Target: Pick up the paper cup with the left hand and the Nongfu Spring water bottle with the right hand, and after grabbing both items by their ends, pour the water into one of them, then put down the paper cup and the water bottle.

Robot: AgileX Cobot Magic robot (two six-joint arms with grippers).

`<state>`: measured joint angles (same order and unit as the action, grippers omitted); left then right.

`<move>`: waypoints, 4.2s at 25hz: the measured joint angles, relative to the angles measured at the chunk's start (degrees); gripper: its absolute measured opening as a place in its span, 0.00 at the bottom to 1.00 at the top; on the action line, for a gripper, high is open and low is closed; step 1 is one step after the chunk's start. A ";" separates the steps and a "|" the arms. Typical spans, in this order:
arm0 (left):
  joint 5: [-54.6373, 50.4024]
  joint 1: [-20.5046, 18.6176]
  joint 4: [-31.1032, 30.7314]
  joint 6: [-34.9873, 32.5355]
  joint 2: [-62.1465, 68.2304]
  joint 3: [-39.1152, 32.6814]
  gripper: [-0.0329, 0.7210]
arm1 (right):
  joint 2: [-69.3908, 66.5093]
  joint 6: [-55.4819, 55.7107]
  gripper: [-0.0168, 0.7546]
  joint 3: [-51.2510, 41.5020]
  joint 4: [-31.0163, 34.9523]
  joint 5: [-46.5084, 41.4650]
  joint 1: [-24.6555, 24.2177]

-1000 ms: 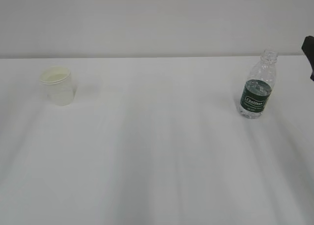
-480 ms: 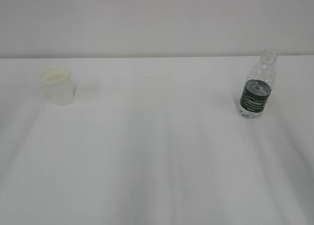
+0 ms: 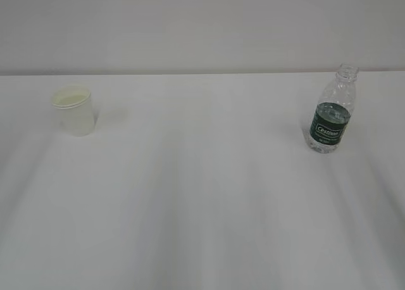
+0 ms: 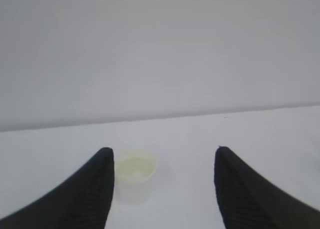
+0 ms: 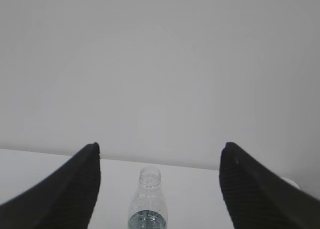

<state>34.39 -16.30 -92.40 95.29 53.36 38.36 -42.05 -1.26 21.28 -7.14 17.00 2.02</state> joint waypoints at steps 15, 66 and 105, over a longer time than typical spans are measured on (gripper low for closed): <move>3.88 0.00 28.27 -29.09 15.95 -10.49 0.64 | 0.63 -0.11 0.74 0.00 -0.22 -3.39 0.00; 19.20 -6.77 51.99 -45.24 6.14 -34.70 0.42 | 0.63 -0.13 0.71 0.00 -0.22 -4.95 0.00; 26.88 -6.77 46.28 -28.10 -22.05 -27.60 0.34 | 1.50 -0.03 0.70 0.00 -0.35 -6.38 0.00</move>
<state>61.27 -23.07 -46.13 67.20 31.31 10.76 -40.54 -1.29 21.28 -7.49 10.62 2.02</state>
